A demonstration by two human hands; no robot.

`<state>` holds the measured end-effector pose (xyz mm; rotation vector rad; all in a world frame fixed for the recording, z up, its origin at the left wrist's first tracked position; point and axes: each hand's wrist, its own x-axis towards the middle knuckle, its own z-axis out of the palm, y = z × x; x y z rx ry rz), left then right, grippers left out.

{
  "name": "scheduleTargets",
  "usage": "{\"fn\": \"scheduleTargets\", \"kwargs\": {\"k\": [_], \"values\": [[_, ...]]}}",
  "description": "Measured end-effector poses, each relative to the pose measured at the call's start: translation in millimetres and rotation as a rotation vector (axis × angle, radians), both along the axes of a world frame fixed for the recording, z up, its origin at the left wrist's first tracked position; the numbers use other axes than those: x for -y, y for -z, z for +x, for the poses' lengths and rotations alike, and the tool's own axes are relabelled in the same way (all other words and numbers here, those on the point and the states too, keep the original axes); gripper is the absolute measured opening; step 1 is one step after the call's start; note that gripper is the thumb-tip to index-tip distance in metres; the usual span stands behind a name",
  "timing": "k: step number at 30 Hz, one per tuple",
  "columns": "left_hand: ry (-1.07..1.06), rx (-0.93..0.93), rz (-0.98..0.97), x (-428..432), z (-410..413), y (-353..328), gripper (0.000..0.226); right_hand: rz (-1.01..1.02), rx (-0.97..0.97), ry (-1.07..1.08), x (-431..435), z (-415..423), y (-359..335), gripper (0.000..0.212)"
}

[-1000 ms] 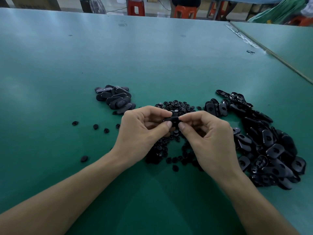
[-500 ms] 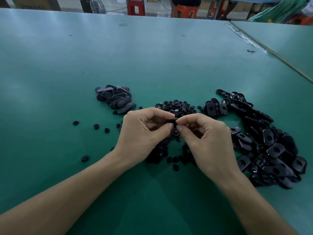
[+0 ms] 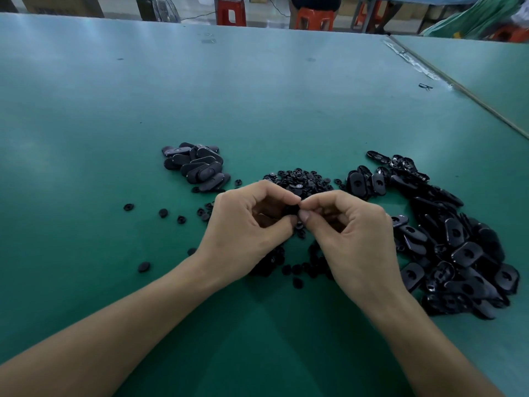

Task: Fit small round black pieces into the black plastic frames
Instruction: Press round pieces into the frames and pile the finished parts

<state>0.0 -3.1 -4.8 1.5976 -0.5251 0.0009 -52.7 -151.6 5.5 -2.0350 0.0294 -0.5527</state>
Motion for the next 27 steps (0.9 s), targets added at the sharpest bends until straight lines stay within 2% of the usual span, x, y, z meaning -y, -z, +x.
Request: {"fn": "scheduleTargets", "kwargs": {"k": [5,18,27], "values": [[-0.043,0.043,0.024,0,1,0,0.026,0.037,0.0,0.027,-5,0,1,0.022],[-0.059,0.087,0.076,-1,3,1,0.025,-0.163,0.052,0.018,-5,-4,-3,0.024],[-0.049,0.071,0.072,0,3,2,0.02,-0.139,0.066,0.04,3,1,-1,0.025]]}}
